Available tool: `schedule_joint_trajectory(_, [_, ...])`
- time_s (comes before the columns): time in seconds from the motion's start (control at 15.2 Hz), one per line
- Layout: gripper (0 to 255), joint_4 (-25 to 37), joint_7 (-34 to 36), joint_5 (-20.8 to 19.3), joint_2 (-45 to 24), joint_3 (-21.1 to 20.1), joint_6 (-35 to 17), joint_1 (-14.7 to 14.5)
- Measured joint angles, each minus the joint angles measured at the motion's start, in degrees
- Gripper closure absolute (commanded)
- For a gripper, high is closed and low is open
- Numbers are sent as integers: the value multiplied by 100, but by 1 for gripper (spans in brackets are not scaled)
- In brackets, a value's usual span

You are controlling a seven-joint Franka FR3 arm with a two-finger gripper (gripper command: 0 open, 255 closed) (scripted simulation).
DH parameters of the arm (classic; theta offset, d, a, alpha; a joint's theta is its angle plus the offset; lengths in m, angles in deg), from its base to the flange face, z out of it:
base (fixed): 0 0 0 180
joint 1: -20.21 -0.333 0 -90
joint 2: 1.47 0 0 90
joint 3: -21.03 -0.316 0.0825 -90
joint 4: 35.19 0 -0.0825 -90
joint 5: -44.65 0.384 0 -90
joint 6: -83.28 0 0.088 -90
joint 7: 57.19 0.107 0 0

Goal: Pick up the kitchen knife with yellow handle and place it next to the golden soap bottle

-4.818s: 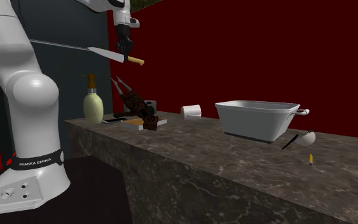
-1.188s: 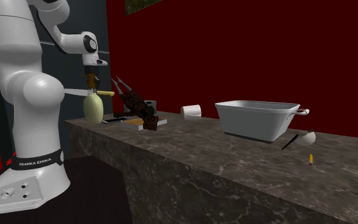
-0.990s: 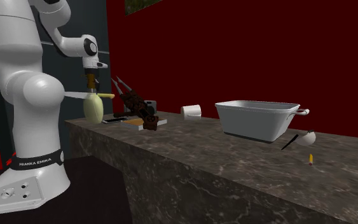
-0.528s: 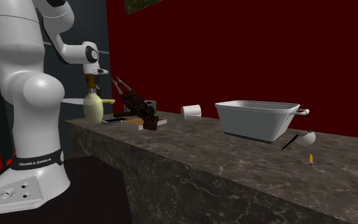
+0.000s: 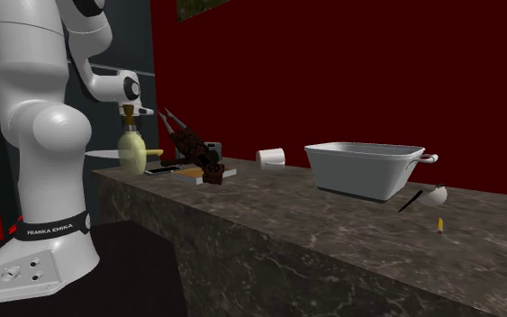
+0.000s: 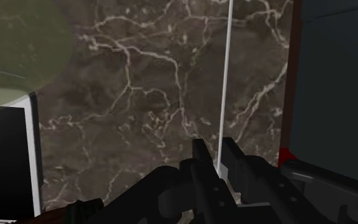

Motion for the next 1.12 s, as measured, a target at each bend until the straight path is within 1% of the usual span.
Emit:
schedule_joint_trajectory(0.33, [255, -141, 183, -252, -277, -1, -347, -11])
schedule_joint_trajectory(0.73, [255, -166, 214, -300, -327, 4, -410, -13])
schedule_joint_trajectory(0.79, [0, -166, 214, -300, -327, 4, -410, -13])
schedule_joint_trajectory(1.12, [0, -166, 214, -300, -327, 4, -410, -13])
